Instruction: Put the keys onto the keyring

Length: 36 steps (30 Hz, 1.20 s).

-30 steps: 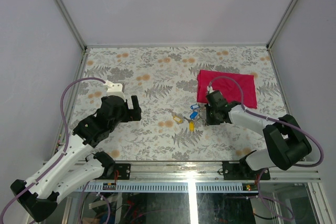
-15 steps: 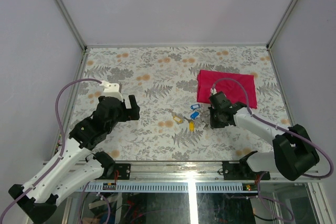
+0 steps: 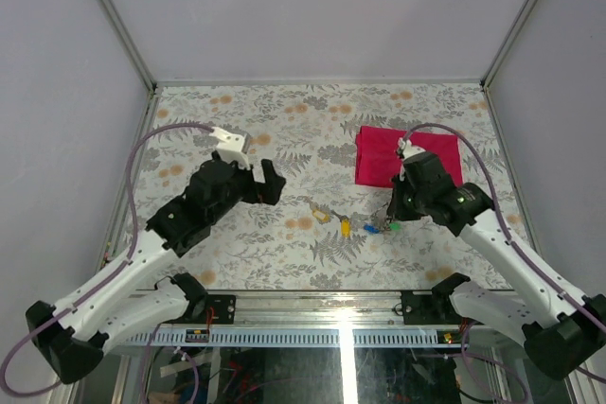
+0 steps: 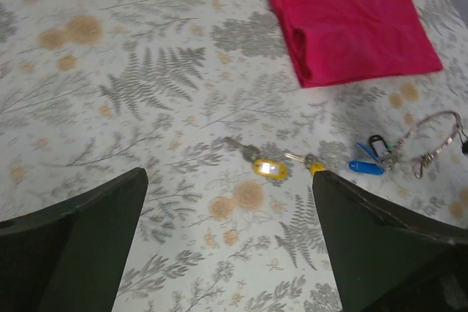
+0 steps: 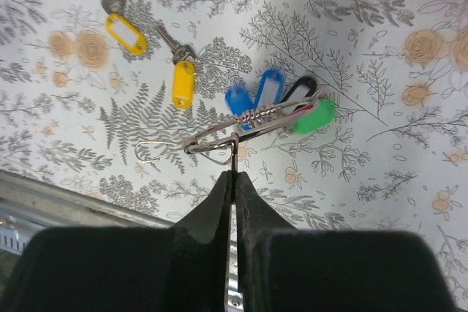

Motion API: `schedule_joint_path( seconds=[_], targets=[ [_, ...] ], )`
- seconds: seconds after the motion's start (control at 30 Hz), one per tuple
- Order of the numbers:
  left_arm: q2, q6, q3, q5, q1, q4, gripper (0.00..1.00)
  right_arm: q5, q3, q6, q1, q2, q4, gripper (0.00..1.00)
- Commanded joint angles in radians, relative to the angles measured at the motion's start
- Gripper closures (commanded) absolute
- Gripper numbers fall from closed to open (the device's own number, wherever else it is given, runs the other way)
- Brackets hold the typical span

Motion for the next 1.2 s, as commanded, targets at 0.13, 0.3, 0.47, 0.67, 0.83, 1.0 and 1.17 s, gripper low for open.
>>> schedule_joint_path(
  seconds=[0.13,0.3,0.47,0.67,0.83,1.0,1.17],
  targets=[
    [0.115,0.085,0.091,-0.072,-0.280,0.221,0.00,0.020,0.228,-0.058,0.008,-0.060,-0.189,1.00],
    [0.099,0.150,0.080,-0.135,-0.390,0.317,0.00,-0.019,0.347,-0.080,0.008,-0.051,-0.258,1.00],
    [0.062,0.196,0.043,-0.092,-0.397,0.441,0.00,-0.054,0.420,-0.106,0.008,-0.036,-0.279,1.00],
    [0.039,0.309,0.003,-0.030,-0.397,0.562,0.00,-0.093,0.499,-0.143,0.008,-0.011,-0.293,1.00],
    [0.028,0.442,-0.020,0.024,-0.397,0.637,0.00,-0.141,0.603,-0.174,0.008,0.047,-0.378,1.00],
    [0.010,0.508,-0.089,0.086,-0.397,0.784,0.00,-0.167,0.667,-0.162,0.008,0.089,-0.439,1.00],
    [0.066,0.538,-0.065,0.150,-0.397,0.771,0.01,-0.200,0.690,-0.172,0.008,0.133,-0.466,1.00]
  ],
)
